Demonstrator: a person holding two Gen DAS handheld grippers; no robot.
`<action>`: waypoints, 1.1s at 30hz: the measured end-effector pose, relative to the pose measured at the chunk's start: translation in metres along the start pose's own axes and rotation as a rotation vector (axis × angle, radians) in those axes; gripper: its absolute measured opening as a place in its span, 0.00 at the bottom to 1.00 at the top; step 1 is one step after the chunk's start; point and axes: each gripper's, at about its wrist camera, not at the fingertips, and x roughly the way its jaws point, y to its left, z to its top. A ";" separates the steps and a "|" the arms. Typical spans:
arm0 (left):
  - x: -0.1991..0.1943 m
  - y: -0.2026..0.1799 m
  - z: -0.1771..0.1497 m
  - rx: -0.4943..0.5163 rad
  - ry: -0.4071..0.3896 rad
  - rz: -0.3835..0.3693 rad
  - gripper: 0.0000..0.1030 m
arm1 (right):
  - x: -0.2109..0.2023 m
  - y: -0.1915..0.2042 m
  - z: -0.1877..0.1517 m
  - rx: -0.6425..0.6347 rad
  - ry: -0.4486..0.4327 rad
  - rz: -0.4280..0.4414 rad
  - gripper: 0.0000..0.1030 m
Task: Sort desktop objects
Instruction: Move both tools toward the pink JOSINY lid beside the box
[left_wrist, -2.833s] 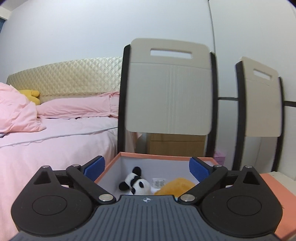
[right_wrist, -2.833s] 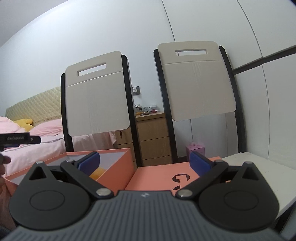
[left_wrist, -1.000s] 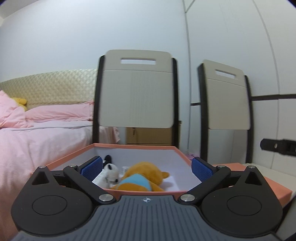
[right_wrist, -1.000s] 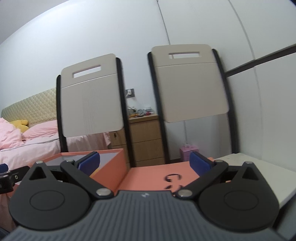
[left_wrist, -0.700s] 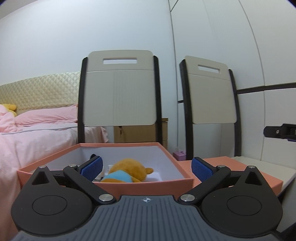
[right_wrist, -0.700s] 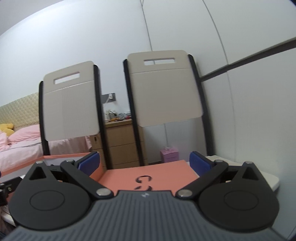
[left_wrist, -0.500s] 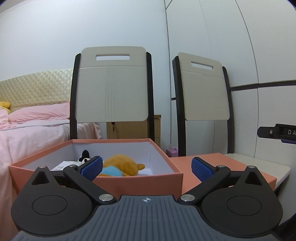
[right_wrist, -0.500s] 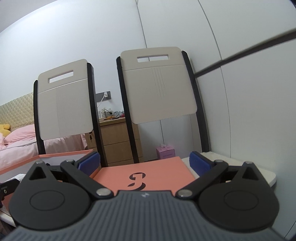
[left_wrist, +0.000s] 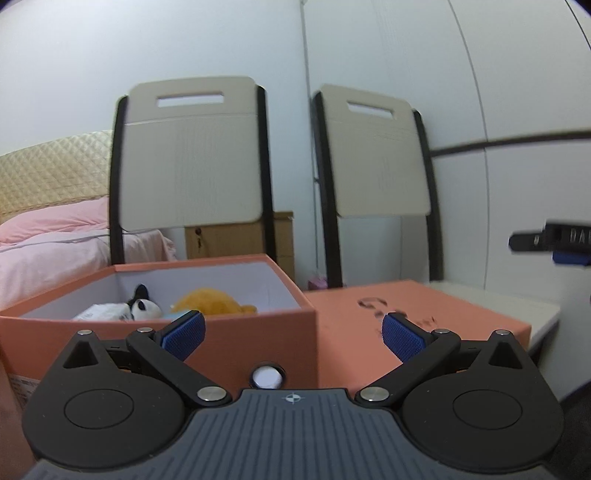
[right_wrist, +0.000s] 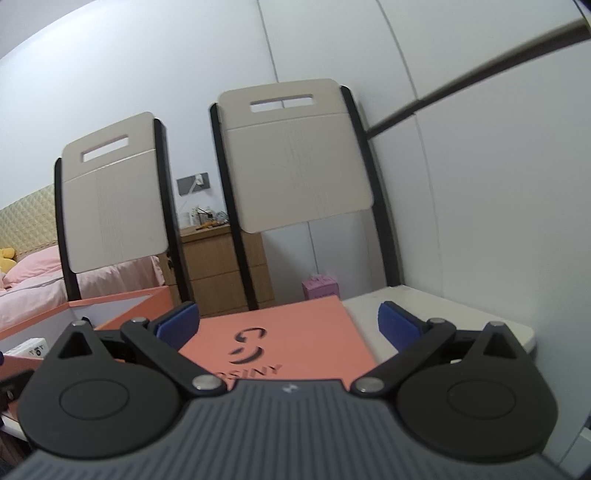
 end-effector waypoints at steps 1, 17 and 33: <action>0.001 -0.003 -0.003 0.014 0.007 -0.003 1.00 | 0.001 -0.009 0.001 0.035 0.025 0.007 1.00; 0.021 -0.035 -0.044 0.158 0.101 -0.121 1.00 | 0.053 -0.079 -0.010 0.169 0.375 0.056 1.00; 0.014 0.005 -0.017 -0.055 0.048 -0.039 1.00 | 0.055 0.012 -0.093 0.684 0.458 0.301 1.00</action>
